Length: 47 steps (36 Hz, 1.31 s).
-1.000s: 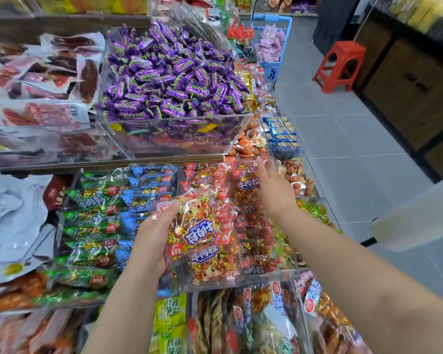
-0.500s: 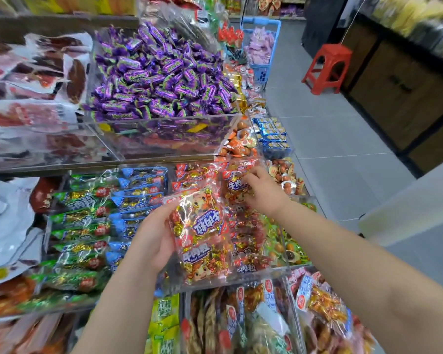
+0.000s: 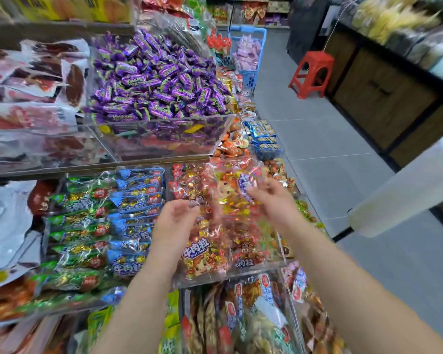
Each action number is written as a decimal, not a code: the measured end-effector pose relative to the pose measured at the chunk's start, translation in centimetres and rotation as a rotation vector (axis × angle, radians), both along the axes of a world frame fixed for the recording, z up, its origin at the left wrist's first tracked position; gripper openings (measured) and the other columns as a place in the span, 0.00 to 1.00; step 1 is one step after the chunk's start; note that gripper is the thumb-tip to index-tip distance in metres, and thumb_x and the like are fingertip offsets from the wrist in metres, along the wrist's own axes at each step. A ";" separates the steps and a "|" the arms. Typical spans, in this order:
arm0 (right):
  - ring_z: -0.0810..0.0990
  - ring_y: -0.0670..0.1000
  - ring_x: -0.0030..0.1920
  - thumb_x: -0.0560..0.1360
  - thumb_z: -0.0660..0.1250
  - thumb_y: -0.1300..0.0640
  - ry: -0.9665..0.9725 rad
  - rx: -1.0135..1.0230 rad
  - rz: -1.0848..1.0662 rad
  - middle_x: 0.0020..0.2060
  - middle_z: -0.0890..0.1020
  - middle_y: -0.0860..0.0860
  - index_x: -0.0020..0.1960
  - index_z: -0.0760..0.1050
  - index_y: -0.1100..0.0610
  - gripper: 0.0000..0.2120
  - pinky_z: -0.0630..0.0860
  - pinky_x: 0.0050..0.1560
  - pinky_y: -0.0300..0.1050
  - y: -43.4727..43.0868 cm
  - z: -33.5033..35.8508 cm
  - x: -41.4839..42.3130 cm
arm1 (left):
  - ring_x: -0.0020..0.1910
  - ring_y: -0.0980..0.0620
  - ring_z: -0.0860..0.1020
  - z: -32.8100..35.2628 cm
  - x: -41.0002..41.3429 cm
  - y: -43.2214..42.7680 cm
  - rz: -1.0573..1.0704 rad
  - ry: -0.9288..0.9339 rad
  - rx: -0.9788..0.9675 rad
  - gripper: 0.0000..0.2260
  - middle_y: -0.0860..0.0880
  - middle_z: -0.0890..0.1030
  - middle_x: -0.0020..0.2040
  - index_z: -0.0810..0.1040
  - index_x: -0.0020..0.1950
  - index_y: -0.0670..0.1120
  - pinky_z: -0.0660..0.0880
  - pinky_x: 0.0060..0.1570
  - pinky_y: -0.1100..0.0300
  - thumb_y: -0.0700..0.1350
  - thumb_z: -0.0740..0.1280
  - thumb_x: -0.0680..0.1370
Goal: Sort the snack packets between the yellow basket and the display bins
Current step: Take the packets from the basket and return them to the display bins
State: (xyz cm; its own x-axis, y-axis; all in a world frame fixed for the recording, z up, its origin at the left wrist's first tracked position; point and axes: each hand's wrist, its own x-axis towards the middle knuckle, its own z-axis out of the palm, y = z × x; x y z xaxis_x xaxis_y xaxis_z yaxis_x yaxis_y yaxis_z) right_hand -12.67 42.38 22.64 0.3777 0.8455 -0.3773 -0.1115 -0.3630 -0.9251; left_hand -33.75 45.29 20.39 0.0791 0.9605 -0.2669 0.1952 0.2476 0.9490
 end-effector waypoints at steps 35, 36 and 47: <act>0.25 0.61 0.70 0.73 0.60 0.34 -1.756 -0.212 0.842 0.64 0.19 0.59 0.61 0.14 0.54 0.54 0.27 0.67 0.58 10.7 -8.2 2.2 | 0.75 0.40 0.32 -5.9 -1.0 3.2 -0.517 1.324 0.276 0.59 0.44 0.34 0.78 0.30 0.75 0.58 0.38 0.72 0.38 0.84 0.52 0.55; 0.23 0.62 0.68 0.71 0.59 0.32 -1.769 -0.216 0.857 0.60 0.16 0.60 0.59 0.12 0.54 0.56 0.27 0.67 0.59 10.9 -8.3 2.3 | 0.75 0.40 0.31 -6.0 -1.1 3.2 -0.521 1.324 0.276 0.58 0.45 0.34 0.77 0.30 0.75 0.58 0.38 0.71 0.38 0.83 0.52 0.55; 0.32 0.59 0.74 0.73 0.61 0.34 -1.800 -0.232 0.898 0.74 0.31 0.58 0.63 0.14 0.52 0.55 0.33 0.71 0.58 10.1 -7.9 2.1 | 0.73 0.41 0.28 -6.7 -1.0 3.6 -0.482 1.317 0.272 0.58 0.47 0.31 0.76 0.27 0.71 0.62 0.34 0.70 0.38 0.84 0.50 0.51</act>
State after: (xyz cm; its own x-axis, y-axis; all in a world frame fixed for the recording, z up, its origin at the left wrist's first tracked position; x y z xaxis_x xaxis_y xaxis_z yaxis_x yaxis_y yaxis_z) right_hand -10.54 52.49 14.76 -0.0422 0.9714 -0.2336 0.9450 0.1147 0.3064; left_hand -34.74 48.90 13.65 0.2507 0.9437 -0.2159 0.9674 -0.2527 0.0191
